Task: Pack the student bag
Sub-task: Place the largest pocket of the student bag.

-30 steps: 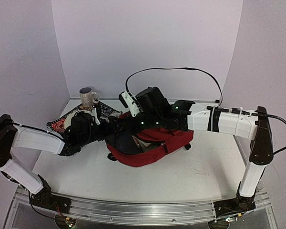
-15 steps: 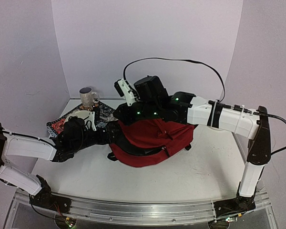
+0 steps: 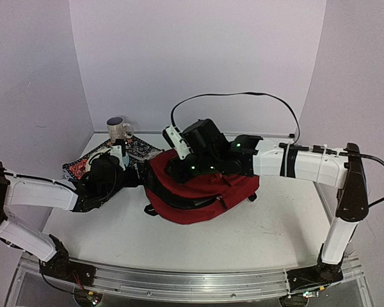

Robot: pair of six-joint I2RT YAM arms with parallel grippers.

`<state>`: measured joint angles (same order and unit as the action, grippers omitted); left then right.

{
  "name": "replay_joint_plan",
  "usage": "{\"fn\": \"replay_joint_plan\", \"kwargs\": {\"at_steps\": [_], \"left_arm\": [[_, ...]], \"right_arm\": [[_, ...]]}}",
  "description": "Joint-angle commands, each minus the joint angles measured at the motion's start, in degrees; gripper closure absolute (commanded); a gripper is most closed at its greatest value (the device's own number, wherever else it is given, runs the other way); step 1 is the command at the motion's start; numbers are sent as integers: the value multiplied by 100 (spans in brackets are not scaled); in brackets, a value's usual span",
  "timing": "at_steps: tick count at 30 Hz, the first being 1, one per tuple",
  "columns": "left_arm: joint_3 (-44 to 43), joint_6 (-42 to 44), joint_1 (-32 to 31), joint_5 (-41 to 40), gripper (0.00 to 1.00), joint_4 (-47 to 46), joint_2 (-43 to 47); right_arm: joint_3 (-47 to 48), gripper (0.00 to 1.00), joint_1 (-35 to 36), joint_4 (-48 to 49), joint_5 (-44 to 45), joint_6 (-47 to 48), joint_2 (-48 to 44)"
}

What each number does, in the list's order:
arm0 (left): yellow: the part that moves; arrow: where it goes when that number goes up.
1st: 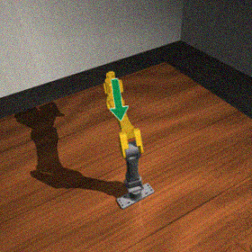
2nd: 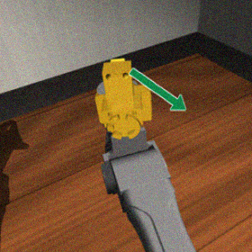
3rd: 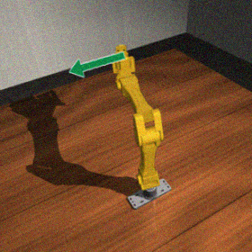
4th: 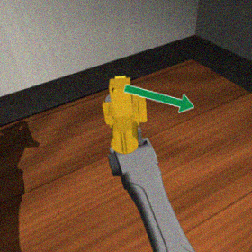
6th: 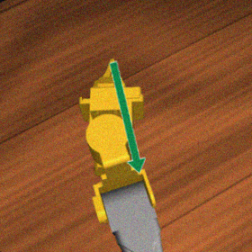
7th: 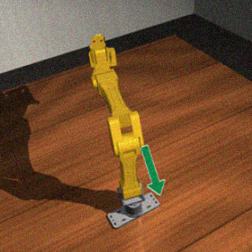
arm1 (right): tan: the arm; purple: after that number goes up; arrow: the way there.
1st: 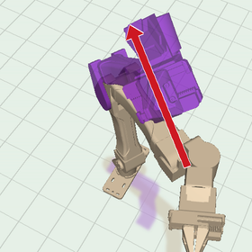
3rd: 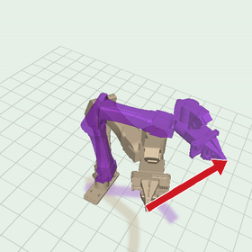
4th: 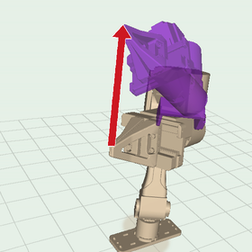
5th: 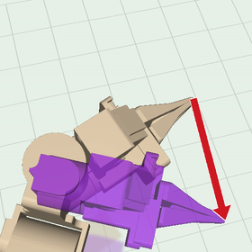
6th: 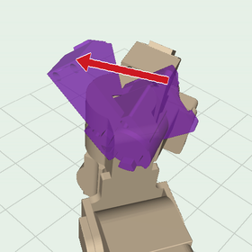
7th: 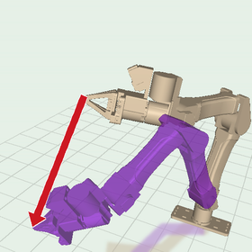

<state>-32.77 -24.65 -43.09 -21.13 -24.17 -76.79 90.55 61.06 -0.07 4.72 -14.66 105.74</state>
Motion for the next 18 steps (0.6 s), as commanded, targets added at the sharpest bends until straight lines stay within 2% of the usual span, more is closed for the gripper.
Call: {"fn": "replay_joint_plan", "kwargs": {"at_steps": [1,7,10,12,15,18], "left_arm": [[-515,374,285,-1439,1,685,-118],[-835,-60,827,-1722,1,1689,-172],[-1007,-162,896,-1863,0,2185,-149],[-1039,-171,890,-1636,1,2369,-20],[-1026,-196,790,-892,1,2382,250],[-1143,-304,365,-597,2,2676,300]], "right_arm": [[-488,67,-189,-227,561,-94,-644],[-1210,56,-573,-309,721,-501,-1145],[-1611,48,-826,-326,687,-781,-1373],[-1846,42,-983,-327,658,-1001,-1523],[-2233,39,-1246,-335,537,-1417,-1727],[-2581,32,-1457,-331,521,-1834,-1872]]}}
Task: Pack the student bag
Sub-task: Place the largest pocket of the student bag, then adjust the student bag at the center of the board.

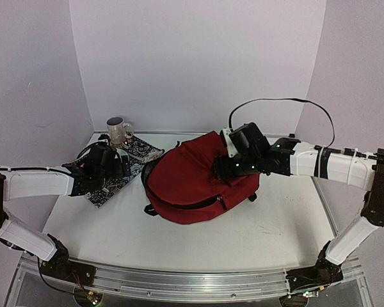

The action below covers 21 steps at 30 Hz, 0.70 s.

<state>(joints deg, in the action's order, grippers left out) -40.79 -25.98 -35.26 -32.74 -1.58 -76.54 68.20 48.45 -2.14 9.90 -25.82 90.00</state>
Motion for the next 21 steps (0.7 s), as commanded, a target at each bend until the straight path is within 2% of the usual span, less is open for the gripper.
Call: {"fn": "replay_joint_plan", "kwargs": {"at_steps": [1,8,14,21], "left_arm": [[-389,-222,-568,603,2,510,259],[-573,-432,-1373,739,6,961,367],[-918,2,-2040,657,8,1199,443],[-1583,530,-2878,637,9,1232,-127]], "right_arm": [[-440,30,-246,-118,-4,-870,-344],[-1206,24,-623,259,-314,-1495,-590],[-1868,17,-776,1063,-555,-2044,-635],[-2196,13,-819,1969,-880,-2476,-480]]}}
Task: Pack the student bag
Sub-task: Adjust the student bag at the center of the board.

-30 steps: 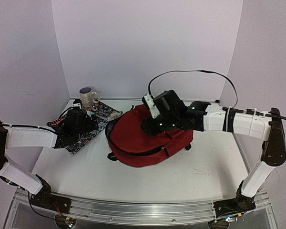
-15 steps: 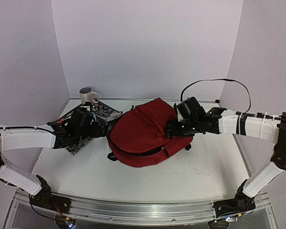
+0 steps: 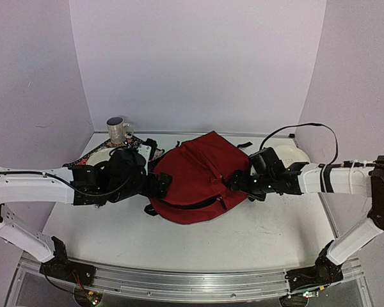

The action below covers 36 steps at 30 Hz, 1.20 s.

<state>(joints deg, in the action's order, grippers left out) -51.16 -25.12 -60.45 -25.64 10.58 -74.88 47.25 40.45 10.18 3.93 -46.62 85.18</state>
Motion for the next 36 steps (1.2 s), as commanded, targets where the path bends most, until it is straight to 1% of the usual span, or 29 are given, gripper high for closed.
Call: {"fn": "replay_joint_plan", "kwargs": {"at_steps": [1,4,7,9,10,15,18,21,25,31,36], "left_arm": [[-673,538,-480,-89,9,14,-417],[-1008,755,-759,-27,10,-3,-816],[-1372,925,-896,172,14,5,-1196],[-1549,1001,-990,239,15,-5,-1457],[-1631,1030,-1040,301,16,-13,-1627],[-2012,1097,-1138,581,18,-38,-2144],[-2280,1084,-1161,781,20,-55,-2482],[-2663,996,-1211,896,24,-25,-2816],[-3053,821,-1252,908,28,215,-3201],[-3697,688,-1259,543,32,962,-3786],[-4036,648,-1264,392,36,1331,-4053]], "right_arm": [[-97,13,-19,846,-323,-407,67],[-90,15,-20,1184,-698,-392,238],[-92,19,-20,1492,-968,-424,420],[-65,23,-19,1639,-1145,-422,537],[-59,24,-16,1714,-1216,-426,580],[48,40,-14,2021,-1580,-371,706],[50,44,-14,2025,-1565,-309,610],[25,43,-15,1793,-1325,-171,385],[21,34,-16,1152,-752,128,24],[131,25,-22,138,240,502,-398],[179,21,-30,-478,852,610,-663]]}}
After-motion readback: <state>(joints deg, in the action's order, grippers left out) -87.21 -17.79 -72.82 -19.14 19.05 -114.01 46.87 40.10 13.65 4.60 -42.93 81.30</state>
